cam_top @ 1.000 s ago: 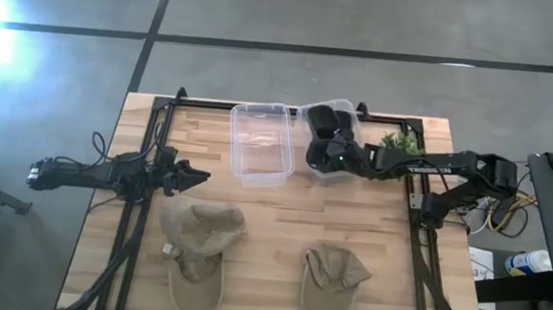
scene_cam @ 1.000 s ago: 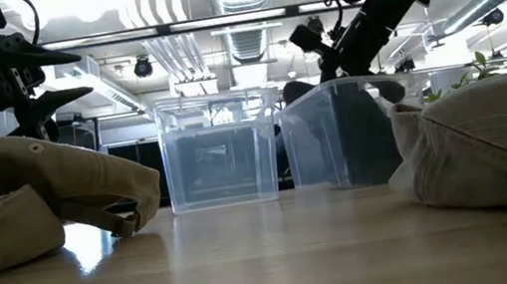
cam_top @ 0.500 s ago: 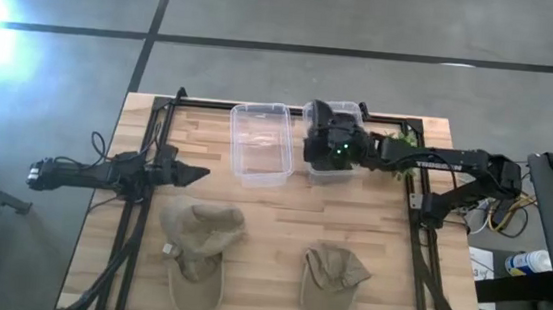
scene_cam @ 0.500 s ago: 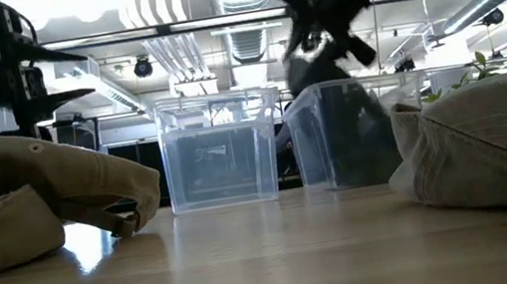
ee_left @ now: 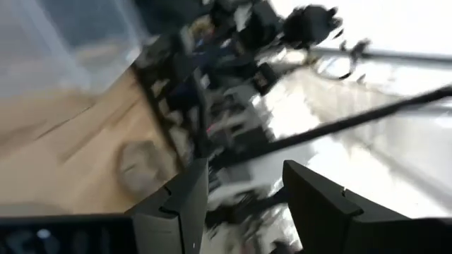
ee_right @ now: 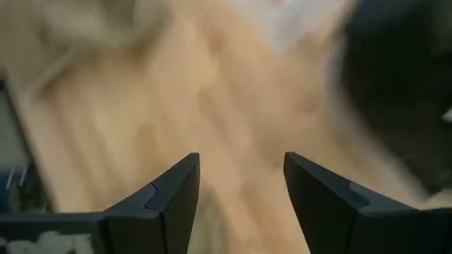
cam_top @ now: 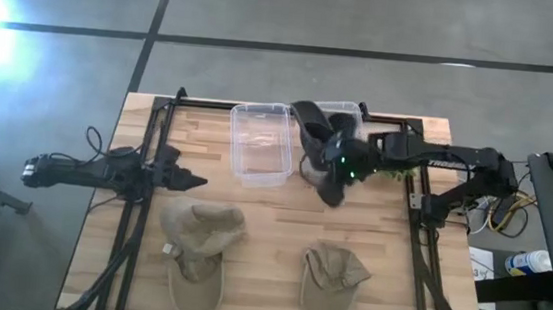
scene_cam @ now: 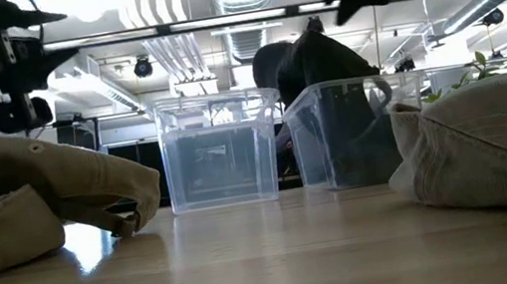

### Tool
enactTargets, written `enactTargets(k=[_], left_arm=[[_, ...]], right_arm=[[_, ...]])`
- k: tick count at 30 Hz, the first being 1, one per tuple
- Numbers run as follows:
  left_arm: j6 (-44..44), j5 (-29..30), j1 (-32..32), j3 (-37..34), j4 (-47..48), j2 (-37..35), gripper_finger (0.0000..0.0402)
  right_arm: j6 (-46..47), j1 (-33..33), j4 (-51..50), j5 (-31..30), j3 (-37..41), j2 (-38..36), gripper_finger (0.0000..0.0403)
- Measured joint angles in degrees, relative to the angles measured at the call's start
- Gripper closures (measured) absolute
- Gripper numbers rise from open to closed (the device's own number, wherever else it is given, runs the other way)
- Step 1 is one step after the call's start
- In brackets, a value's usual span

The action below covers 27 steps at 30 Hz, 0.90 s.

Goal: Pick & Place hat
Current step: Put the top brown cap into the left transparent bin

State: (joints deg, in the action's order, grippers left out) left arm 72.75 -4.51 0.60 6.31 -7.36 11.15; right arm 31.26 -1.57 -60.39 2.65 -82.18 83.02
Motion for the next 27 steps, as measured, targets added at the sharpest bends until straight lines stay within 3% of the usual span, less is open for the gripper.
enactTargets(k=[3, 11, 15, 20, 27], left_arm=[[-3.8, -2.4, 0.0, 1.7, 2.4, 3.6, 0.0225], [-8.9, -4.5, 0.0, 3.1, 3.4, 11.7, 0.0225], [-8.8, -4.5, 0.0, 3.0, 3.4, 13.6, 0.0225], [-8.9, -4.5, 0.0, 3.0, 3.4, 14.8, 0.0225], [-8.8, -4.5, 0.0, 2.9, 3.4, 15.1, 0.0225]], right_arm=[[-4.1, 6.4, -1.1, 2.5, 0.5, 1.3, 0.0202], [-29.2, 19.4, -0.5, 1.5, 0.4, 11.7, 0.0202], [-39.1, 21.8, 0.0, 2.1, -3.1, 19.6, 0.0202], [-51.0, 23.1, 0.2, 7.3, -8.8, 27.9, 0.0202], [-56.8, 23.1, 2.4, 15.1, -12.0, 32.0, 0.0202]])
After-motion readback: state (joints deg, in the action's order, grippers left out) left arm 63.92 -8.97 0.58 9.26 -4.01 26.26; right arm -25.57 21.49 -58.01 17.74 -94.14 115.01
